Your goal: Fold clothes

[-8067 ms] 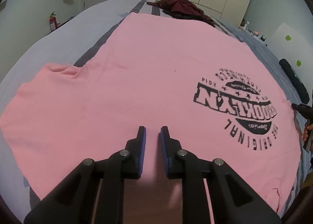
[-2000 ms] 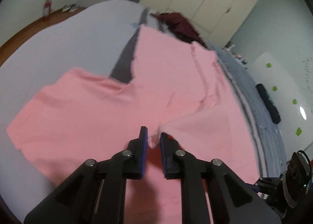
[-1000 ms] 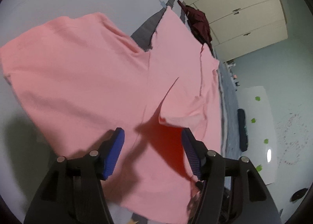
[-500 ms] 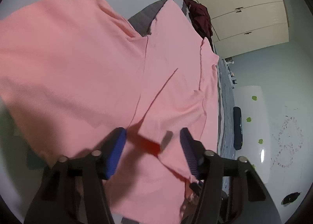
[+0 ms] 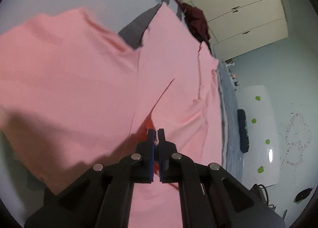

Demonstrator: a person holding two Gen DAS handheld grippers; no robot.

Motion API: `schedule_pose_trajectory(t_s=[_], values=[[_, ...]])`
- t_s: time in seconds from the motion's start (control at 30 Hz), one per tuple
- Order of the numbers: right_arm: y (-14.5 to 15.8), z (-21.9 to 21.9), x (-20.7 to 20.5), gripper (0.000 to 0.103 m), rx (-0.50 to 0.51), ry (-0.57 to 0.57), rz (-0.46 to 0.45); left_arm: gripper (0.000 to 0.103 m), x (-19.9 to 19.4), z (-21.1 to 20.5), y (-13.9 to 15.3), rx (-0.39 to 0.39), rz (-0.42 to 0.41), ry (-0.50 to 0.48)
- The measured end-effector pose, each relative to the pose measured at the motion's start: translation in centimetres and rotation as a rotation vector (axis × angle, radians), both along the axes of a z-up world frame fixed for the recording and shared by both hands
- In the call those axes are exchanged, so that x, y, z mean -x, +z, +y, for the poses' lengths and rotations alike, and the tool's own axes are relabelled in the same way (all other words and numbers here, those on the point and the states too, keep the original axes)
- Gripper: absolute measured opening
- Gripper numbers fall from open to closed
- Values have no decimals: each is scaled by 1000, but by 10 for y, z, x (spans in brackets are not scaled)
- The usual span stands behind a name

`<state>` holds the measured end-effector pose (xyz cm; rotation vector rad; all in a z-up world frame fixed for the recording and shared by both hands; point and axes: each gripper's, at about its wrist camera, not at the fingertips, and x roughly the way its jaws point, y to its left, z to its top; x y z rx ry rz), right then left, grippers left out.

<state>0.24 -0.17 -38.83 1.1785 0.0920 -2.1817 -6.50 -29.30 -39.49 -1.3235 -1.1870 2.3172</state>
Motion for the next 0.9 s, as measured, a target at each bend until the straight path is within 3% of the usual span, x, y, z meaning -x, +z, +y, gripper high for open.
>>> schedule_pose_trajectory(t_s=[0.3, 0.9], values=[[5, -31, -5, 9, 5, 59, -1, 1, 5, -29, 36, 40, 106, 28], [9, -122, 0, 8, 70, 165, -43, 1, 6, -126, 54, 138, 128, 98]])
